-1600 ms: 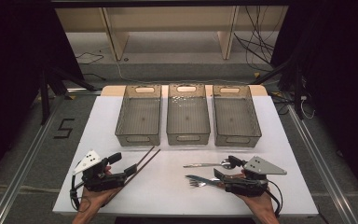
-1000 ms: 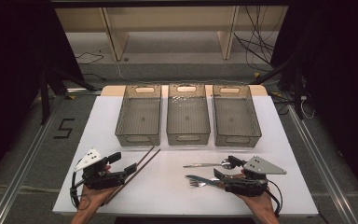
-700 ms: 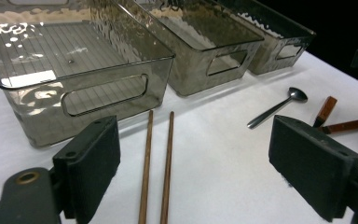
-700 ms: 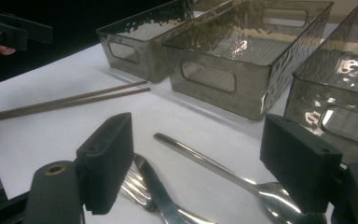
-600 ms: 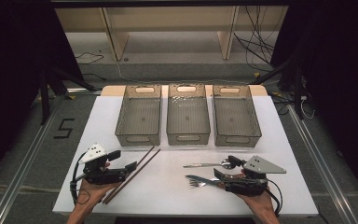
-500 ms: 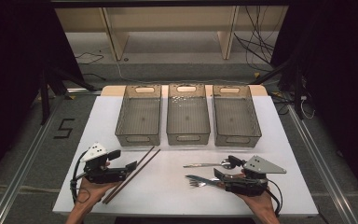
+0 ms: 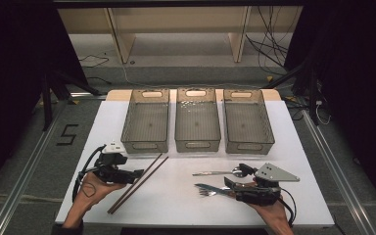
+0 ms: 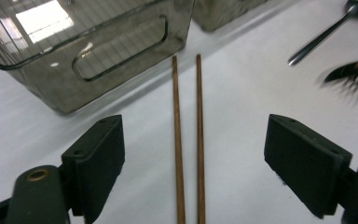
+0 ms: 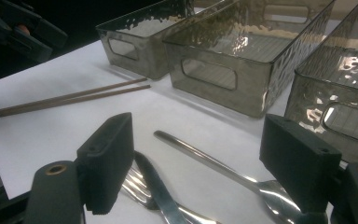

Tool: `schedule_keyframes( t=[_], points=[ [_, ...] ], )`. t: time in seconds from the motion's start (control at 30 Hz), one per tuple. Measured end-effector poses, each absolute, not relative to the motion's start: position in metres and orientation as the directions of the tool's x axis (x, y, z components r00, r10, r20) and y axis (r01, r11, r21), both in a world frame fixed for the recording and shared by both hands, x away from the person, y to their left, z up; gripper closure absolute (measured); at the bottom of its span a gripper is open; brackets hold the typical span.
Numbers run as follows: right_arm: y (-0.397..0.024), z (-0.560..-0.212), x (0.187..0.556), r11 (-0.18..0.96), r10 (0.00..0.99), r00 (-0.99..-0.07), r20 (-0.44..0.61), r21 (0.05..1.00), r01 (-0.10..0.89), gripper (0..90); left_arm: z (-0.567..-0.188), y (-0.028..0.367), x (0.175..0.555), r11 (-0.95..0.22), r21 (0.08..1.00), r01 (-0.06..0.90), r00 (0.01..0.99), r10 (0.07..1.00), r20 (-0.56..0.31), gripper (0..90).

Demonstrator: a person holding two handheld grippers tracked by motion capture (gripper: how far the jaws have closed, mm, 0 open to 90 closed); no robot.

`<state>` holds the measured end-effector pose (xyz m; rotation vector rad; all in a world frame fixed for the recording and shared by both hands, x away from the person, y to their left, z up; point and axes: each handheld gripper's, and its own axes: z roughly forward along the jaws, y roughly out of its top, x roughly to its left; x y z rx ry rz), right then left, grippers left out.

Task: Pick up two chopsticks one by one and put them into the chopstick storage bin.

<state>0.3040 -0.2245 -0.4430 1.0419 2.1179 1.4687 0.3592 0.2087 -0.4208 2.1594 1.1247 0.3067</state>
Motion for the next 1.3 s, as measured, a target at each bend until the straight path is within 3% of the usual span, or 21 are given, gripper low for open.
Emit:
schedule_keyframes(
  t=[0.2,0.6,1.3],
  points=[
    [-0.224,-0.443,0.304,0.188,0.738,-0.665,0.116,0.911,0.367,26.7,-0.424,0.202,0.368,-0.476,0.549,0.687,0.607,0.792,-0.072,26.0],
    [-0.224,-0.443,0.305,0.19,0.739,-0.663,0.12,0.907,0.376,26.9,-0.442,0.193,0.379,-0.572,0.343,0.745,0.623,0.781,-0.051,47.5],
    [-0.224,-0.444,0.305,0.198,0.736,-0.668,0.113,0.907,0.372,27.6,-0.462,0.185,0.387,-0.622,0.205,0.755,0.641,0.767,-0.032,74.9]
  ],
)
